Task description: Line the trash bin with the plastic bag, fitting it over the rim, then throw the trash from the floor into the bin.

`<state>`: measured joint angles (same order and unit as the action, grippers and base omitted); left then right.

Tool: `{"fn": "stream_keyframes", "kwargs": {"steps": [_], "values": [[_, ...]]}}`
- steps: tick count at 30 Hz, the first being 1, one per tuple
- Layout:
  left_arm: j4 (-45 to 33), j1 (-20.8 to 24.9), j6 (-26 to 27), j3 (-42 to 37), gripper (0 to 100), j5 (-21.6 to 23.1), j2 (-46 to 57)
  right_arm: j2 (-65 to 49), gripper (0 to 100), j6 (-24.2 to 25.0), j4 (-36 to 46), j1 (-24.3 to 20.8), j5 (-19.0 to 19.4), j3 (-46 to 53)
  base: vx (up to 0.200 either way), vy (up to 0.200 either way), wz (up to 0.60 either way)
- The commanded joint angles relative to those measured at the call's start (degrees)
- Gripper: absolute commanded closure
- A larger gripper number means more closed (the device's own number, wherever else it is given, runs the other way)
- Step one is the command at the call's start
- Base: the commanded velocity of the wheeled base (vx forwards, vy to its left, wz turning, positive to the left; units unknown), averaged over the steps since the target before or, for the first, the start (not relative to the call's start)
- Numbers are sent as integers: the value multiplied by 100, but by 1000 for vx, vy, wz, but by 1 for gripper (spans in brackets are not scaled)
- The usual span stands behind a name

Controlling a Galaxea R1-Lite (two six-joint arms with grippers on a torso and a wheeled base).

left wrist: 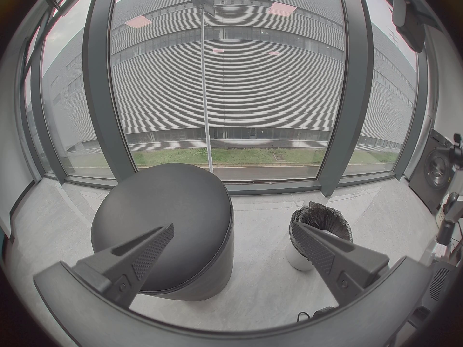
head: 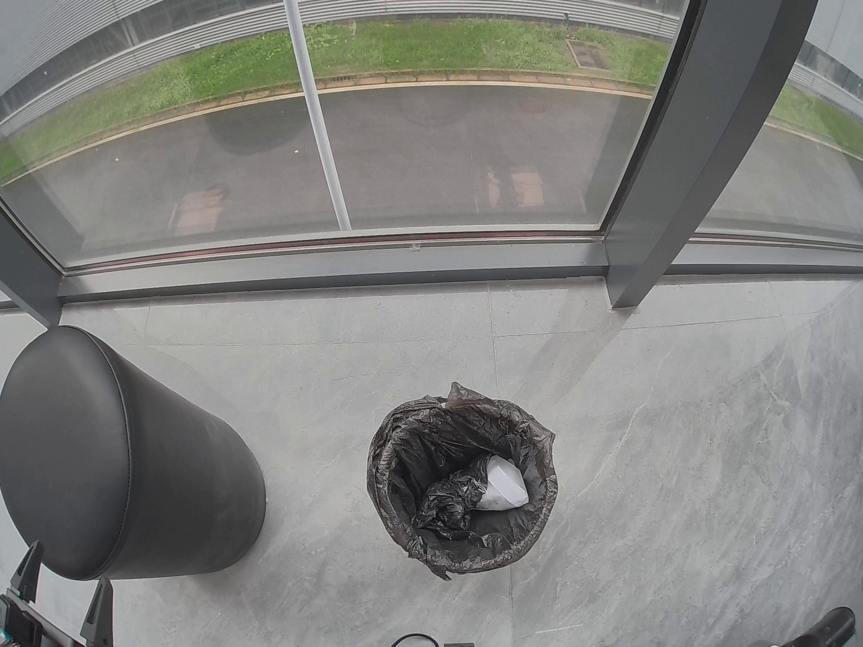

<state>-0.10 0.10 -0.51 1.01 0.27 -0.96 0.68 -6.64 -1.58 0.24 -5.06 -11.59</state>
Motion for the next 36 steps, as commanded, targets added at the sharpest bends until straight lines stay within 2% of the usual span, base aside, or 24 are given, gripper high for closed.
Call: {"fn": "stream_keyframes", "kwargs": {"steps": [1,9,15,22,24,27,36], "values": [[1,-1,-2,-101,0,0,88,-68,100,-188,-307,2,198,1159,0,0,0],[1,-1,-2,-101,0,0,88,-68,100,278,-237,2,198,1159,0,0,0],[-8,-1,-2,-101,0,0,88,-68,100,251,-228,2,84,1159,0,0,0],[-8,-1,-2,-101,0,0,88,-59,100,366,-219,2,233,1159,0,0,0],[1,-1,-2,-101,0,0,88,-59,100,550,-88,2,277,1159,0,0,0],[1,-1,-10,-101,0,0,88,-59,100,559,299,2,638,1115,0,0,0],[1,-1,-2,-101,0,0,88,-59,100,594,150,2,523,1159,0,0,0]]}}
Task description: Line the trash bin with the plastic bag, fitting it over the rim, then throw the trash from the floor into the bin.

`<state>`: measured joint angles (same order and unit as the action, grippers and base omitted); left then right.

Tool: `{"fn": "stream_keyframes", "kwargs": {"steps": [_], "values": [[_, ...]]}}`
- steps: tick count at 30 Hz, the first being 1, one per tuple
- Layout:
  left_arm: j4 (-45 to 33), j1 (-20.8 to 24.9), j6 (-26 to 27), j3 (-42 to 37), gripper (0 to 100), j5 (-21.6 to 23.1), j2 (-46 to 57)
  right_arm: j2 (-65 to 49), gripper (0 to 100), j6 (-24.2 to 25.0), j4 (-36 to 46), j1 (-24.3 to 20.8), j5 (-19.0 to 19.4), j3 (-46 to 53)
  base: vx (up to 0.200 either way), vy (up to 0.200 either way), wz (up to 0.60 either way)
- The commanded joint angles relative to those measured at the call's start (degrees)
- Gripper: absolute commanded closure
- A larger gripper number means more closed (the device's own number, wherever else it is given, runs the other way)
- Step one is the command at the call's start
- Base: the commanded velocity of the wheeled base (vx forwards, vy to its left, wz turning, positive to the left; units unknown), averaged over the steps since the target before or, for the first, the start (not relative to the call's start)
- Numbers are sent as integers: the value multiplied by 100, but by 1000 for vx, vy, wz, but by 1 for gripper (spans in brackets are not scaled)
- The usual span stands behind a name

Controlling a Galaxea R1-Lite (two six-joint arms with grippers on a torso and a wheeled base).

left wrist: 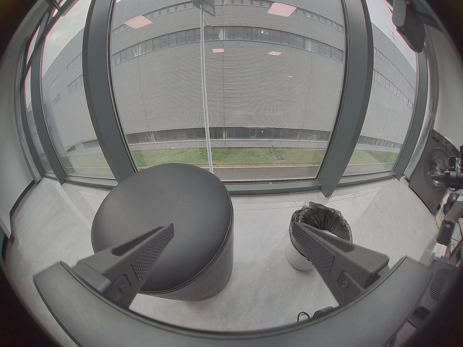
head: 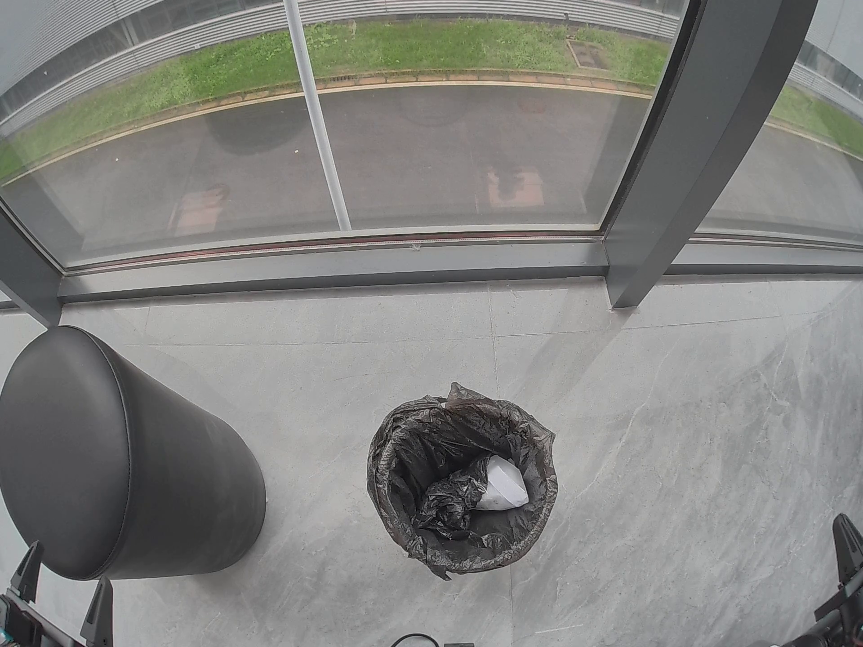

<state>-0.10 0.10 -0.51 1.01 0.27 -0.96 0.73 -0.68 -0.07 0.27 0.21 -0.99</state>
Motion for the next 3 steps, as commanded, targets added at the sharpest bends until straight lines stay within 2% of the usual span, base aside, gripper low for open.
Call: {"fn": "stream_keyframes", "kwargs": {"steps": [1,3], "values": [[1,-1,-2,-101,0,0,88,-73,100,16,-1,0,-3,90,0,0,0],[1,-1,-2,-101,0,0,88,-73,100,24,-10,0,-3,99,0,0,0]]}}
